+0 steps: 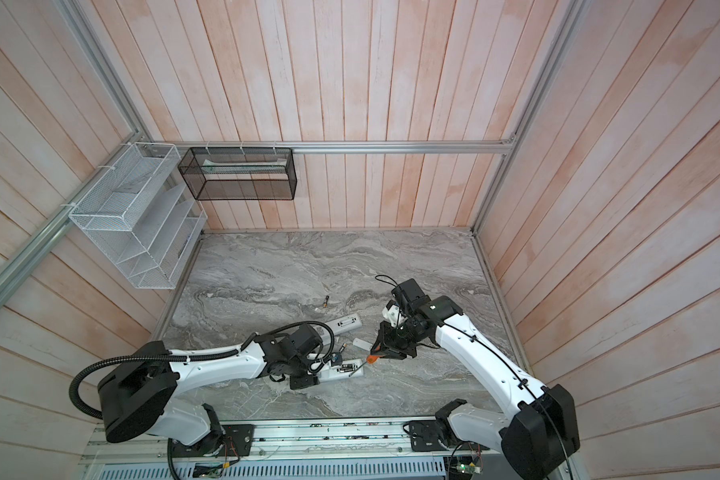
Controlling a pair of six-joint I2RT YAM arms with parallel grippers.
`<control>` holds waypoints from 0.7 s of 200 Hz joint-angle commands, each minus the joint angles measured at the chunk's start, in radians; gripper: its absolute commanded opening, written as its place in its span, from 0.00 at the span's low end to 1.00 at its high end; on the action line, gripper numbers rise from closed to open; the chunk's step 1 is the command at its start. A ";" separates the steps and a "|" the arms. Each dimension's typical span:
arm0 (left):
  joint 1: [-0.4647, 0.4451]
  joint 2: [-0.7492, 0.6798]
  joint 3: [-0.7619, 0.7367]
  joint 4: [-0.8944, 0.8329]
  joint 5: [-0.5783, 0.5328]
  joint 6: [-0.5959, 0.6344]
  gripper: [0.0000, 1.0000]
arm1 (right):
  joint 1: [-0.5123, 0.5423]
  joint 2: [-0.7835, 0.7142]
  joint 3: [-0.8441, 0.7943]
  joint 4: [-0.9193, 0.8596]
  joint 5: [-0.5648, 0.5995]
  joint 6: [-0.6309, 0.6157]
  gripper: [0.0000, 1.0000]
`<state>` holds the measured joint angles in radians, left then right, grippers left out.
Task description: Unload the batteries from the remote control
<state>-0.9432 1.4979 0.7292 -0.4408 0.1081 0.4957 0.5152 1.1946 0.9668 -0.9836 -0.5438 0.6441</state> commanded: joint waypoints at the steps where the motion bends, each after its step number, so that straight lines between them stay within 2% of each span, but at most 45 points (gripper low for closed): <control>1: -0.003 0.004 0.001 0.039 -0.022 -0.013 0.13 | -0.010 -0.003 0.012 0.017 0.001 0.012 0.13; 140: -0.003 -0.003 0.013 0.034 -0.038 -0.032 0.12 | -0.041 0.010 -0.026 -0.035 0.044 0.037 0.12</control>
<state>-0.9440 1.4979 0.7292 -0.4408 0.1062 0.4843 0.4770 1.1950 0.9600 -0.9730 -0.5327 0.6659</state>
